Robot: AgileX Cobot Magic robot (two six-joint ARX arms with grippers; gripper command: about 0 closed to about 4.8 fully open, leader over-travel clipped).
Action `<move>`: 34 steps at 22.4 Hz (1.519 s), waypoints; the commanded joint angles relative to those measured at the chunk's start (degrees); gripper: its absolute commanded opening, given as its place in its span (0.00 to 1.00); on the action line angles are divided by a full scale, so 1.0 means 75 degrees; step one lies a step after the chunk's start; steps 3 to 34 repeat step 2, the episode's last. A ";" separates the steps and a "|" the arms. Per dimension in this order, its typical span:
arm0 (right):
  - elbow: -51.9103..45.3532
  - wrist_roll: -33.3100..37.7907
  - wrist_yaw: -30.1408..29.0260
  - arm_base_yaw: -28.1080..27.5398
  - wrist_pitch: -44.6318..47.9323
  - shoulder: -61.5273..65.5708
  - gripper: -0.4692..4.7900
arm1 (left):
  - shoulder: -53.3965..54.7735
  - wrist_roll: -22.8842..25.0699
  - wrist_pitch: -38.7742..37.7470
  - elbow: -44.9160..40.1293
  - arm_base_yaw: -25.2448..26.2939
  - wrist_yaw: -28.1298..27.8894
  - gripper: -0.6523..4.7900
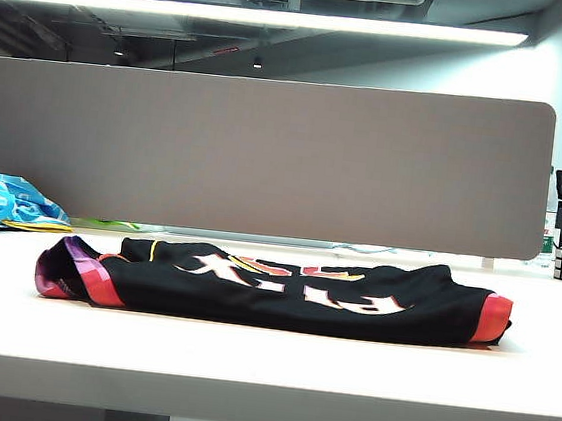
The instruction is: Fold the bottom side of the basketball jersey horizontally towards the center, about one-third of the way, and then fold the bottom of the basketball jersey up towards the top, creating a neat rectangle.
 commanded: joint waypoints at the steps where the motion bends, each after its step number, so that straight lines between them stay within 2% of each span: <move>1: -0.0047 -0.0017 0.0000 -0.0003 0.0122 -0.0017 0.08 | 0.0003 0.0006 0.0067 0.0035 0.0000 -0.0017 0.11; 34: -0.0047 -0.0017 0.0000 -0.0003 0.0122 -0.0017 0.08 | 0.0003 0.0006 0.0064 0.0035 0.0000 -0.0015 0.11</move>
